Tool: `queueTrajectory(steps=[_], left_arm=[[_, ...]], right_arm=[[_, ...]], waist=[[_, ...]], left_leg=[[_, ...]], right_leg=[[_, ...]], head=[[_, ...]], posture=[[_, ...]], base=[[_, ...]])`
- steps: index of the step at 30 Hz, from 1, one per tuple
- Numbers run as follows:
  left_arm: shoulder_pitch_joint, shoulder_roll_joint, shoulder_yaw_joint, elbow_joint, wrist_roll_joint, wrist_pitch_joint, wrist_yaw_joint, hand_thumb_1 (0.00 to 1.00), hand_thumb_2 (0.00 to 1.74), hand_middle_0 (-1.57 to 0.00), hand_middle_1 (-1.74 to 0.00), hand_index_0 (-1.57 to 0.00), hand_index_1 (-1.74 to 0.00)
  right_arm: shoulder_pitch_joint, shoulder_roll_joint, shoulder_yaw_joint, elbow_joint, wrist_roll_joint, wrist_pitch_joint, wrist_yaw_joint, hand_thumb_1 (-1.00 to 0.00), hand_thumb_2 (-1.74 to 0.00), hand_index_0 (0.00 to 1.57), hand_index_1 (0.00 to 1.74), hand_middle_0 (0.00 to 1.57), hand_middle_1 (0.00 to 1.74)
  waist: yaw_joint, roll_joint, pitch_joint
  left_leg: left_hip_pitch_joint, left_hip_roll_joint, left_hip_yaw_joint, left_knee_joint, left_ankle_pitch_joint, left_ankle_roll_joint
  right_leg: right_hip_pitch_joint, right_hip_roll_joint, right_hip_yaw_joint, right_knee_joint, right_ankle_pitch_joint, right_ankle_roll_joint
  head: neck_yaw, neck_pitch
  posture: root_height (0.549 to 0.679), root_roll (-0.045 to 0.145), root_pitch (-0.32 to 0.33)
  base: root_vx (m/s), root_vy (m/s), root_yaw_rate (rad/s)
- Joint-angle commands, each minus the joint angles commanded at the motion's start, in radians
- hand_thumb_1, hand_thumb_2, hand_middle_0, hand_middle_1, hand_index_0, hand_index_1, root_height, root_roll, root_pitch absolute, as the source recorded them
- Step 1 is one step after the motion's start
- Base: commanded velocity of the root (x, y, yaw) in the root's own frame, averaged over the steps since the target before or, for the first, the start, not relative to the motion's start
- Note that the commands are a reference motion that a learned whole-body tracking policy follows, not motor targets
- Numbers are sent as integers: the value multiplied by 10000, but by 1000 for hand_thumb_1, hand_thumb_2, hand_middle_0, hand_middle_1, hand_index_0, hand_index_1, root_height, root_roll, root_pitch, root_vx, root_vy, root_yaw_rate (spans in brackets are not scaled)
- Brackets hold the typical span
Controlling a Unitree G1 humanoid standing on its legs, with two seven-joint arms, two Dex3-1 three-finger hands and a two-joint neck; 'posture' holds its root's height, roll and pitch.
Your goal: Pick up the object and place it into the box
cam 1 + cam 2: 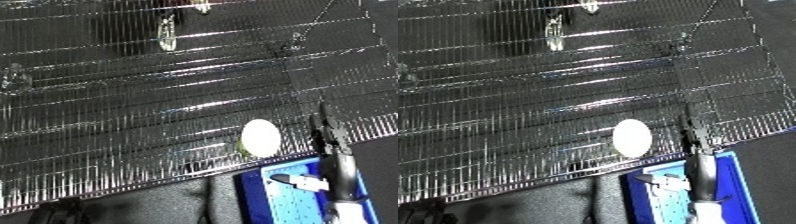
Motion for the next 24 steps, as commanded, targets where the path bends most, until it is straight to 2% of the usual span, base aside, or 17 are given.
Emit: queueTrajectory(steps=[6,12,17,24], left_arm=[[-105,53,-149,24,125,-65,28,1000,1740,-1570,-1740,-1570,-1740],[-181,141,-199,178,217,-204,138,1000,1740,-1570,-1740,-1570,-1740],[-226,196,-210,217,132,-167,218,1000,1740,-1570,-1740,-1570,-1740],[-209,228,-311,78,170,-246,349,1000,1740,-1570,-1740,-1570,-1740]], right_arm=[[-103,-153,203,466,193,13,4,0,0,0,0,0,0],[-333,-291,281,872,456,-28,-93,0,0,0,0,0,0],[-513,-420,290,1084,599,123,-42,0,0,0,0,0,0],[-724,-541,341,999,580,293,16,0,0,0,0,0,0]], waist=[[-42,76,0],[-64,228,0],[-66,333,0],[-55,423,0]], left_leg=[[-292,-8,-9,216,-78,-17],[-711,-75,-7,543,-187,-22],[-1173,-165,-1,868,-277,3],[-1834,-235,-3,1297,-391,48]], right_leg=[[-228,19,21,107,-41,-54],[-635,7,49,414,-133,-117],[-1115,3,106,775,-217,-158],[-1787,57,160,1270,-340,-219]], head=[[585,104],[1042,253],[1324,457],[1519,753]], posture=[[660,42,-37],[657,49,-18],[654,55,1],[648,57,31]], base=[[-25,-33,-54],[-24,-17,-31],[-21,-16,-25],[-17,-30,-14]])
